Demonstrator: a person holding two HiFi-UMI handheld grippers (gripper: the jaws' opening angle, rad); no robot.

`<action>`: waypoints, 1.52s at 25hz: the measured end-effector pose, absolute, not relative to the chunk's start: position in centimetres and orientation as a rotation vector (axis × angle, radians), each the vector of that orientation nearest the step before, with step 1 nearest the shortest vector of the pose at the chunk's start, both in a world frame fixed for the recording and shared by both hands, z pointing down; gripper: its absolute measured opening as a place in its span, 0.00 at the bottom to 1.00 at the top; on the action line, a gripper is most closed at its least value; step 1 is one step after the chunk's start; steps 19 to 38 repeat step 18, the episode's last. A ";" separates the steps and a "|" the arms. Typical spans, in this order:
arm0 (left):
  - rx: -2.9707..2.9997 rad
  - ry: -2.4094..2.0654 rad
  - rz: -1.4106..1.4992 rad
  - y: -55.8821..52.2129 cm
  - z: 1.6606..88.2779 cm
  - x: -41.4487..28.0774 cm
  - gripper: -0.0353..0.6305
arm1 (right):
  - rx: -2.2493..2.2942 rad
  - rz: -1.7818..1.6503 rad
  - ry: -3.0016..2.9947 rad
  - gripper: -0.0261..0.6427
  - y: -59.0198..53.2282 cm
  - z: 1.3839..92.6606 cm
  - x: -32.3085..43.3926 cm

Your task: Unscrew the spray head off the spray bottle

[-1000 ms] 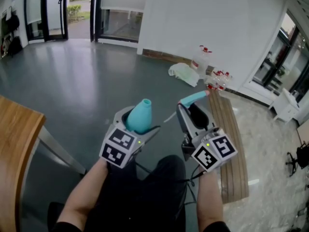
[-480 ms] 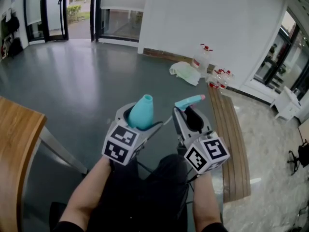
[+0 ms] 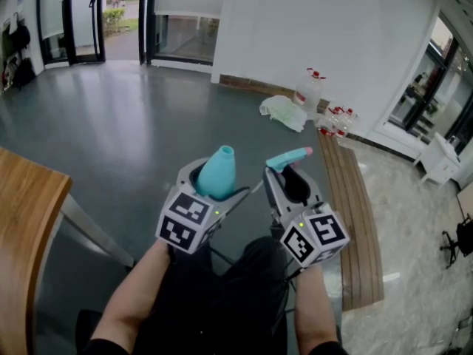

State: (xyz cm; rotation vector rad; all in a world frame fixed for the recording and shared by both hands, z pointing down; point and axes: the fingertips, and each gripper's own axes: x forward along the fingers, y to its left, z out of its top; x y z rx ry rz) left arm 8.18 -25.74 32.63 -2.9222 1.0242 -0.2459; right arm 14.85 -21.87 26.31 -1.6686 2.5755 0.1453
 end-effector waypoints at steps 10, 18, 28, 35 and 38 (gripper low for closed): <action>-2.936 1.008 -0.252 -25.5 32.5 8.4 0.71 | -1.670 0.154 2.576 0.24 -21.8 25.9 15.0; -2.936 1.003 -0.250 -25.4 32.6 8.6 0.71 | -1.677 0.158 2.577 0.24 -21.9 25.9 15.1; -2.936 1.003 -0.250 -25.4 32.6 8.6 0.71 | -1.677 0.158 2.577 0.24 -21.9 25.9 15.1; -2.936 1.003 -0.250 -25.4 32.6 8.6 0.71 | -1.677 0.158 2.577 0.24 -21.9 25.9 15.1; -2.936 1.003 -0.250 -25.4 32.6 8.6 0.71 | -1.677 0.158 2.577 0.24 -21.9 25.9 15.1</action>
